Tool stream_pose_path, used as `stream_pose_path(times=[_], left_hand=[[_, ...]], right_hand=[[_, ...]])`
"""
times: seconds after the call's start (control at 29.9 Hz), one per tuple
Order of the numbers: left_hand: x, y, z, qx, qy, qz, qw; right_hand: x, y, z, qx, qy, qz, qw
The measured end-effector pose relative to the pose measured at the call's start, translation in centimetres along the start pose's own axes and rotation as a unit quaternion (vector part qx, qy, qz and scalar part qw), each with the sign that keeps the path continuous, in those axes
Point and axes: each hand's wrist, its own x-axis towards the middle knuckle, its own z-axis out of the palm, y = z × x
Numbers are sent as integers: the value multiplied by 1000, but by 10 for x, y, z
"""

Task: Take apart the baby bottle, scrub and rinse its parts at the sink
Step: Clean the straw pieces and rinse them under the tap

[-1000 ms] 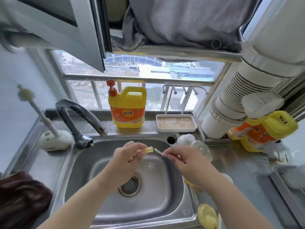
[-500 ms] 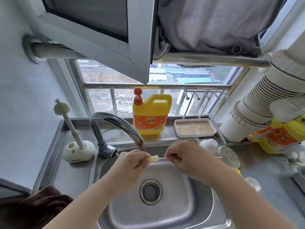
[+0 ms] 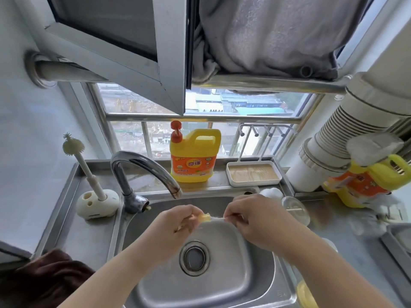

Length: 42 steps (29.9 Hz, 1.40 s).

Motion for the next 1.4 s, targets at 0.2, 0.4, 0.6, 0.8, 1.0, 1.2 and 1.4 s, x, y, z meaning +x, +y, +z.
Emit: stream_pose_path(times=[0.2, 0.4, 0.6, 0.8, 1.0, 1.2, 1.4], left_hand=[[11, 18, 13, 96, -3, 47, 994], [22, 45, 16, 124, -5, 38, 992], [36, 69, 14, 164, 27, 72, 983], [37, 81, 3, 159, -14, 88, 983], [33, 93, -9, 209, -18, 113, 971], [37, 94, -17, 193, -18, 94, 976], [48, 95, -19, 135, -20, 75, 988]], right_hand=[[3, 2, -1, 23, -10, -18, 1000], [-16, 26, -28, 9, 34, 17, 999], [-28, 35, -52, 55, 94, 29, 994], [-33, 23, -56, -38, 122, 28, 991], [-36, 3, -50, -9, 123, 46, 991], [-34, -3, -50, 10, 159, 58, 986], [-32, -5, -58, 40, 168, 68, 983]])
